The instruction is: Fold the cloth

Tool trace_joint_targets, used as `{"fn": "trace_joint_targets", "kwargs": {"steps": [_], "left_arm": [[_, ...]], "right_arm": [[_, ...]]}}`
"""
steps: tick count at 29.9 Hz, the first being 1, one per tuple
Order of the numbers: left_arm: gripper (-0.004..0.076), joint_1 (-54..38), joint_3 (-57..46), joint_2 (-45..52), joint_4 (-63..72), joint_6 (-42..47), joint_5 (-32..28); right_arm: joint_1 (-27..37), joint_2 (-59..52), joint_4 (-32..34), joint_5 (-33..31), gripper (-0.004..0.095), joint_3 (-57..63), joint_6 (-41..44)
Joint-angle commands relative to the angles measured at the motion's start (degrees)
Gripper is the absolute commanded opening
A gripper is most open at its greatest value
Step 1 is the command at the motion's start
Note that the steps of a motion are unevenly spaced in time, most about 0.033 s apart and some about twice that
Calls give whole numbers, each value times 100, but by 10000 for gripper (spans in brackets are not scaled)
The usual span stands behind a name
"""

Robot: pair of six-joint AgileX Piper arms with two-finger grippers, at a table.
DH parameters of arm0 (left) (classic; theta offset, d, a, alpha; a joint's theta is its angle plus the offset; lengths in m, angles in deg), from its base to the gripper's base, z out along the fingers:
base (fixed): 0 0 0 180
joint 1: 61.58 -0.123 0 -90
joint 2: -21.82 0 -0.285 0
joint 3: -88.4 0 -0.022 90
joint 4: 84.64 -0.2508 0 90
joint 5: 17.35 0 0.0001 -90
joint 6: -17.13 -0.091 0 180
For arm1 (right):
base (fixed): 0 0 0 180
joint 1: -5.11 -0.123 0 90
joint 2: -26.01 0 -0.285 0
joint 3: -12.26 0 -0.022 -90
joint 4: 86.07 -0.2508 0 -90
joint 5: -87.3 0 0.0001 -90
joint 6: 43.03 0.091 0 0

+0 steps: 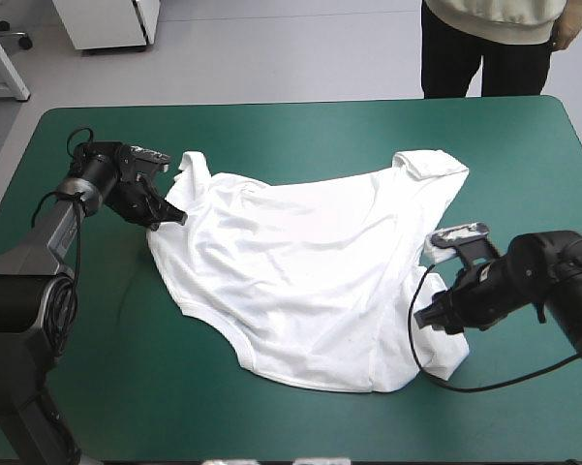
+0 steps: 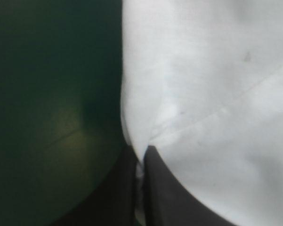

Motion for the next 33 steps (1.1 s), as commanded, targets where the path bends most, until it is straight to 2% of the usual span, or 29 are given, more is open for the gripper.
{"fn": "trace_joint_targets", "kwargs": {"steps": [1, 7, 14, 19, 25, 28, 33], "left_arm": [[-9, 1, 171, 232, 13, 61, -32], [-9, 1, 171, 210, 226, 10, -105], [-9, 1, 171, 210, 254, -90, -74], [-9, 1, 171, 210, 254, -134, -97], [-9, 1, 171, 210, 254, -134, -97], [-9, 1, 171, 210, 254, -134, -97], [-9, 1, 171, 210, 240, -134, -97]], "right_arm": [[-575, -139, 425, 199, 475, 290, 484], [-1335, -182, 485, 286, 483, 534, 656], [-1384, -182, 1373, 362, 599, 1065, 994], [-1384, -182, 1154, 683, 663, 1335, 769], [-1384, -182, 1329, 1314, 664, 1730, 731], [-1384, -148, 1170, 1746, 662, 1913, 731], [-1384, 228, 1028, 2027, 627, 1992, 689]]}}
